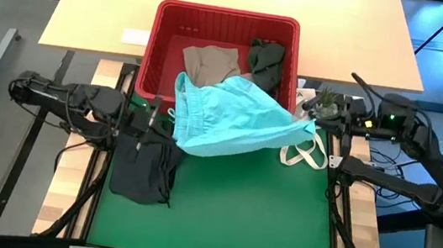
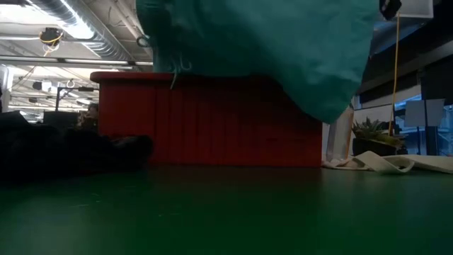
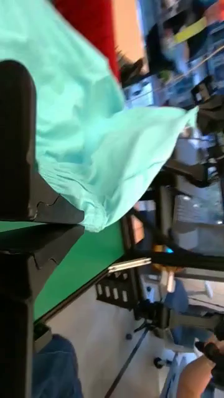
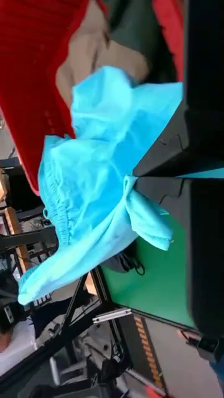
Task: Fold Laundry from Bin
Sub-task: Fold the blue shorts from the red laundry bin
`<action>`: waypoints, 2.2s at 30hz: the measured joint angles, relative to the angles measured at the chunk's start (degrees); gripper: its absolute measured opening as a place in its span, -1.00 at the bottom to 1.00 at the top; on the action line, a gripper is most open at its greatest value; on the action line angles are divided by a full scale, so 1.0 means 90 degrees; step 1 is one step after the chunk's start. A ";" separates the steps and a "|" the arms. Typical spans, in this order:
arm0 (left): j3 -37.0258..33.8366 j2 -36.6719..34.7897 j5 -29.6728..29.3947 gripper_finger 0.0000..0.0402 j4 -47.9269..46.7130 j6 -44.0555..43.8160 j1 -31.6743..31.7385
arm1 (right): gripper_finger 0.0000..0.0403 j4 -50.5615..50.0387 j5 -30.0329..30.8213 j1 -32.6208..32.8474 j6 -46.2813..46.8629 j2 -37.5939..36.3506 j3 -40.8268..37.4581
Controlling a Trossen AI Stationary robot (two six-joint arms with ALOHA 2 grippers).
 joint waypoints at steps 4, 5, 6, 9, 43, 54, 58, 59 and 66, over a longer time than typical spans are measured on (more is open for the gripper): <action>0.0000 0.0303 -0.0288 -1.00 -0.0193 -0.0297 -0.0247 | -1.00 0.0438 -0.0228 0.0000 0.0473 -0.0357 -0.0657; 0.0000 0.0393 -0.0338 -1.00 -0.0225 -0.0334 -0.0307 | -1.00 0.0538 -0.0354 0.0000 0.0588 -0.0430 -0.0820; 0.0000 0.0476 -0.0371 -1.00 -0.0241 -0.0366 -0.0367 | -1.00 0.0612 -0.0472 0.0006 0.0649 -0.0509 -0.0956; 0.0000 0.0695 -0.0442 -1.00 -0.0271 -0.0662 -0.0571 | -1.00 0.0793 -0.0527 0.0231 0.0792 -0.0682 -0.1251; 0.0000 0.2874 -0.1393 -1.00 -0.0141 -0.3341 -0.2439 | -1.00 0.1849 0.4152 0.7075 0.3308 0.1084 -0.2369; 0.0000 0.4274 -0.1409 -0.86 0.0382 -0.3659 -0.2059 | -1.00 0.2174 0.4363 0.7463 0.3638 0.1924 -0.2369; 0.0000 0.4484 -0.1609 -0.61 0.0469 -0.3593 -0.1848 | -1.00 0.2173 0.4335 0.7458 0.3639 0.2004 -0.2369; 0.0000 0.4513 -0.1731 -0.54 0.0460 -0.3529 -0.1798 | -1.00 0.2171 0.4334 0.7458 0.3639 0.2008 -0.2369; 0.0000 0.4548 -0.2011 -0.12 0.0332 -0.3064 -0.1407 | -1.00 0.2168 0.4311 0.7458 0.3637 0.2009 -0.2369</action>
